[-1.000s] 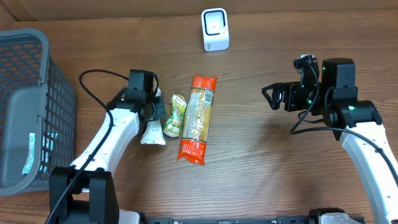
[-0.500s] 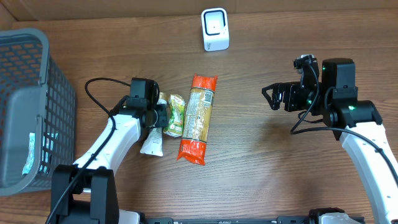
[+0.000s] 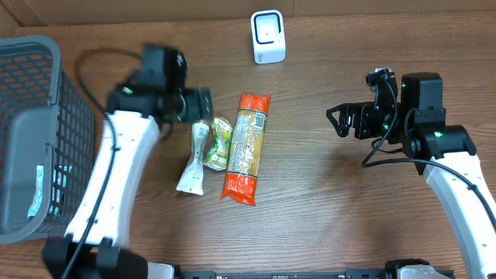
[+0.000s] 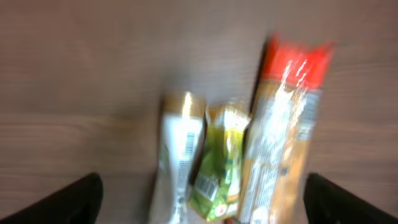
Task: Scan the item barcode
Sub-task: 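Lower the white bottle onto the table beside the tea pouch, then reach the left gripper into the basket and grasp the mint-green packet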
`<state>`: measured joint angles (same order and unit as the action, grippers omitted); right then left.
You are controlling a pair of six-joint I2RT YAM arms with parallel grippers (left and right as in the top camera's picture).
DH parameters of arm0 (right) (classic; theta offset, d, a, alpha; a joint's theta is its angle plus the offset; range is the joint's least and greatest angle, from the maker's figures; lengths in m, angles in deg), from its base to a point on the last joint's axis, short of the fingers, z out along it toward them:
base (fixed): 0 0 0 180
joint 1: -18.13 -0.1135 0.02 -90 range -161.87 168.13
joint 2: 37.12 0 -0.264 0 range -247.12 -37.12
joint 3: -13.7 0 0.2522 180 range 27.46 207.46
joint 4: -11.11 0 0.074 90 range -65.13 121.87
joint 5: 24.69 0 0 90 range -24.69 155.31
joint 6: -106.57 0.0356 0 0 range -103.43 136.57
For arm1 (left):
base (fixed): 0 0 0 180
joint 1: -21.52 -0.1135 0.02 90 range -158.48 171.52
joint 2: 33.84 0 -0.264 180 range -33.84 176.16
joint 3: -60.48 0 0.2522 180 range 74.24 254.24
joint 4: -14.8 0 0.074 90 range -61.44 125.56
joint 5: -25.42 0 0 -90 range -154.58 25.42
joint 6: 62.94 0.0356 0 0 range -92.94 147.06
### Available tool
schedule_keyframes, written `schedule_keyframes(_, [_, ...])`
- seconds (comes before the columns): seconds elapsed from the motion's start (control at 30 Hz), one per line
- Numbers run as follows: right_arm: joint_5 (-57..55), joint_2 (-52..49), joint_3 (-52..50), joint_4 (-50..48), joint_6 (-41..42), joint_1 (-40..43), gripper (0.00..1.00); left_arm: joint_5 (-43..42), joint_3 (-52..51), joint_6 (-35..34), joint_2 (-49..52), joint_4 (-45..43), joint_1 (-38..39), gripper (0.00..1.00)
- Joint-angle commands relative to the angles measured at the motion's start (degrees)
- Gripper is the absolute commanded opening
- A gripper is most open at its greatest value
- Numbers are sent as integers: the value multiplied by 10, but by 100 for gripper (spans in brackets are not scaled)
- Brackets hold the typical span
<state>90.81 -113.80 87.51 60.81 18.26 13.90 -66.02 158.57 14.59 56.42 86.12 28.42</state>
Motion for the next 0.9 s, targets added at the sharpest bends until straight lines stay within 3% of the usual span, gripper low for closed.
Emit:
schedule_keyframes(0.0, [3, 0, 14, -1, 0, -3, 100, 58, 156, 9, -28, 79, -28, 100])
schedule_keyframes(0.2, [3, 0, 14, 4, -1, -3, 100, 68, 292, -17, -43, 166, -144, 100])
schedule_keyframes(0.5, [3, 0, 14, 5, -1, -3, 100, 40, 276, -27, -62, 222, -447, 100])
schedule_keyframes(0.7, [2, 0, 14, 6, -1, -3, 100, -43, 177, -7, -61, 147, -575, 100])
schedule_keyframes(0.87, [1, 0, 14, 6, -1, -3, 100, -25, 64, 57, -46, 33, -594, 99])
